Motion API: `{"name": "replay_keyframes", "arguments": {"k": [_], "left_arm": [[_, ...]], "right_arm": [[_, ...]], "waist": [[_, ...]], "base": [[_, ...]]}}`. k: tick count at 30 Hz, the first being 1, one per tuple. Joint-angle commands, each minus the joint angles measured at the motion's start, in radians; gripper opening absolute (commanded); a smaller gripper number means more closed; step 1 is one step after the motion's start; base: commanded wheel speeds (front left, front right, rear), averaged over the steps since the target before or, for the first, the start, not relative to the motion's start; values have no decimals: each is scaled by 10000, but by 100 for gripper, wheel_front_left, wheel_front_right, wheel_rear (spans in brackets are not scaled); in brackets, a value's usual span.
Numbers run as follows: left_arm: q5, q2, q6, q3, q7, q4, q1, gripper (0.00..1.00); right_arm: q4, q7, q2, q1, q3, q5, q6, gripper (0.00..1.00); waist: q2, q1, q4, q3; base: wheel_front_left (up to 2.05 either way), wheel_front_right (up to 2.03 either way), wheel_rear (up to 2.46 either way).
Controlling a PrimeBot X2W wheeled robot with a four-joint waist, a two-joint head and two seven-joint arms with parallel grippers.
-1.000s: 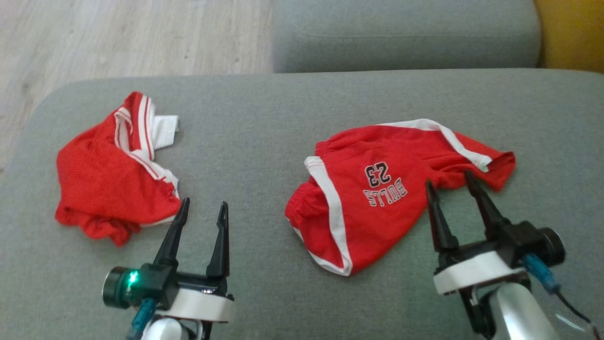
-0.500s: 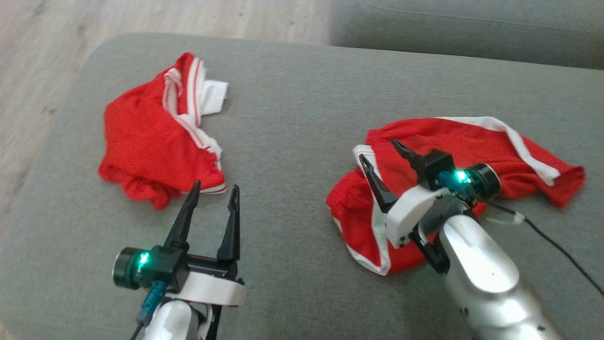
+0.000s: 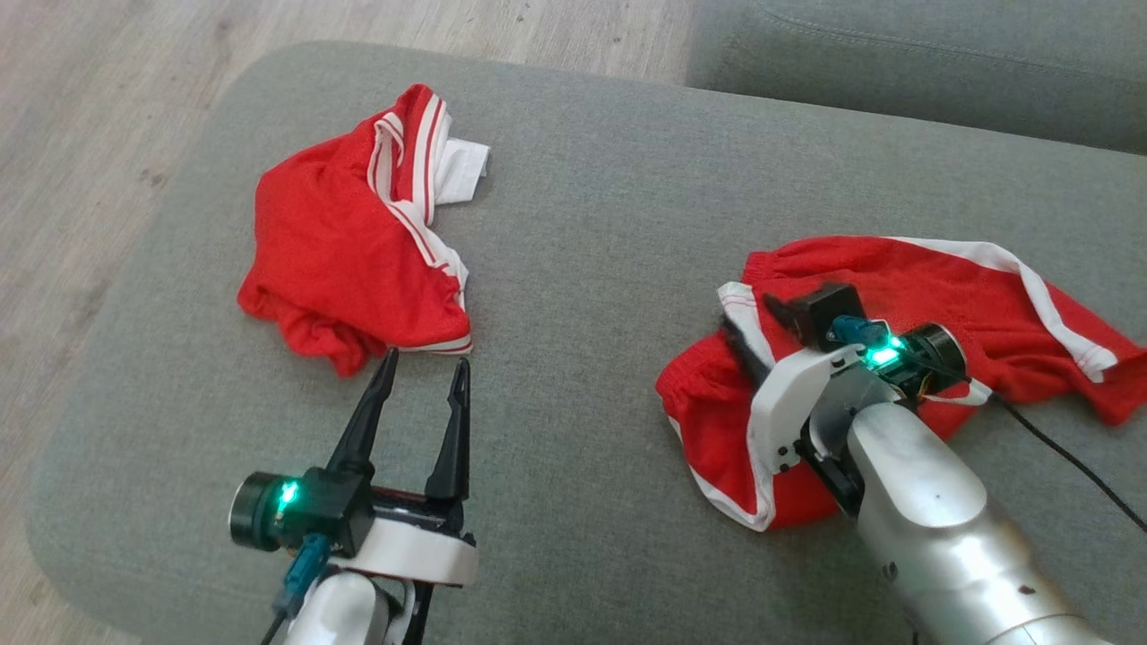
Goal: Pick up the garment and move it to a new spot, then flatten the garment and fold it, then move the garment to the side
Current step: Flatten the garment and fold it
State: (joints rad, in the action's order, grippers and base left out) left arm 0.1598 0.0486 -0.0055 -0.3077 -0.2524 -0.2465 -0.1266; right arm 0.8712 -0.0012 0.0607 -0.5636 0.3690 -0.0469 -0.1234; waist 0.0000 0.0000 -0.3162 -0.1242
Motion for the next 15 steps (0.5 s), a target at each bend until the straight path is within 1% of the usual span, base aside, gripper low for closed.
{"name": "replay_keyframes", "arguments": {"k": [1, 5, 9, 12, 15], "left_arm": [[54, 16, 74, 310, -93, 267, -331, 100], [-5, 16, 69, 392, -93, 238, -306, 100], [-70, 16, 58, 531, -93, 255, -282, 100], [-93, 16, 72, 634, -93, 290, -215, 100], [-140, 16, 88, 792, -93, 373, -127, 100]], "right_arm": [[-241, -202, -104, -344, 172, -118, -73, 0], [-265, -584, -104, -353, 258, -494, -73, 0], [-334, -991, -104, -305, -39, -742, -73, 0], [-428, -1337, -104, -137, -912, -774, -73, 0], [-608, -1612, -94, 140, -2290, -381, -73, 0]], "waist": [[0, 0, 68, 25], [0, 0, 319, 97], [0, 0, 693, 238], [0, 0, 1030, 400], [0, 0, 1451, 525]], "base": [[0, 0, 0], [0, 0, 0], [0, 0, 0], [0, 0, 0], [0, 0, 0]]}}
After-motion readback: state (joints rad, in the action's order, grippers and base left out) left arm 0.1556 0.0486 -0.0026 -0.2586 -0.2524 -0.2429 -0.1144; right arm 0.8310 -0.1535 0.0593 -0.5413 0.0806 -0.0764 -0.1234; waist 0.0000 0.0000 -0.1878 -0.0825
